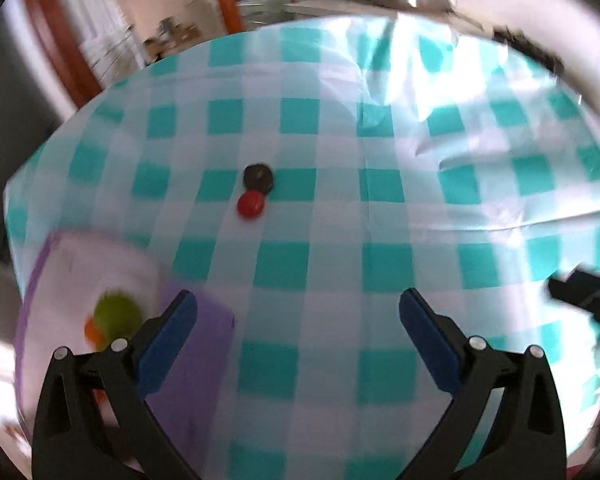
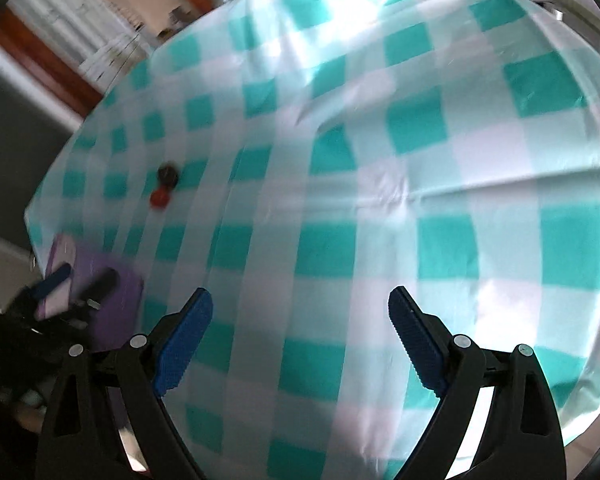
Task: Organize fruits
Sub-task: 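Move both tools back toward the last fruits on the cloth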
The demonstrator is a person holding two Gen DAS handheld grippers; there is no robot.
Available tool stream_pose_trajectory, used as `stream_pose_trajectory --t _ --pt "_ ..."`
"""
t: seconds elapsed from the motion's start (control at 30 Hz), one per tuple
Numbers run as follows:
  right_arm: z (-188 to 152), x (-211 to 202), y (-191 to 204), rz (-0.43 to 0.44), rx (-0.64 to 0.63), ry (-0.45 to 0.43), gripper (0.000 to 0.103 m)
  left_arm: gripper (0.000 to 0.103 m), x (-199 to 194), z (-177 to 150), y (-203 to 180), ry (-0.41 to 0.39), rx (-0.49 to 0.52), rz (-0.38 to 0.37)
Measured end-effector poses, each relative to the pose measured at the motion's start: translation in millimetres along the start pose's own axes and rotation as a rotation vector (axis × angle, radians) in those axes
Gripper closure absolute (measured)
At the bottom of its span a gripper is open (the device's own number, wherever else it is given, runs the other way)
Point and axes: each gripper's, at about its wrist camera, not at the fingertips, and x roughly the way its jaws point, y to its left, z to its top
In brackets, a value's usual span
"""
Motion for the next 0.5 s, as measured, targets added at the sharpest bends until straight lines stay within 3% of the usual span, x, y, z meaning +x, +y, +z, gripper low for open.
stream_pose_trajectory --t 0.1,0.17,0.27,0.33,0.5 --pt "19.0 12.9 2.1 -0.028 0.06 0.002 0.016 0.002 38.3 29.9 1.2 0.0 0.019 0.04" --pt "24.3 25.1 8.4 -0.037 0.083 0.018 0.016 0.002 73.4 50.6 11.7 0.033 -0.025 0.078" --pt "23.6 41.0 24.3 -0.056 0.045 0.057 0.016 0.003 115.6 66.9 28.4 0.073 -0.115 0.076" --pt "20.1 47.3 30.3 -0.072 0.015 0.075 0.016 0.012 133.1 72.8 33.9 0.088 -0.143 0.06" --pt "11.2 59.9 16.8 -0.125 0.071 0.119 0.016 0.022 169.7 76.2 46.1 0.12 -0.18 0.084"
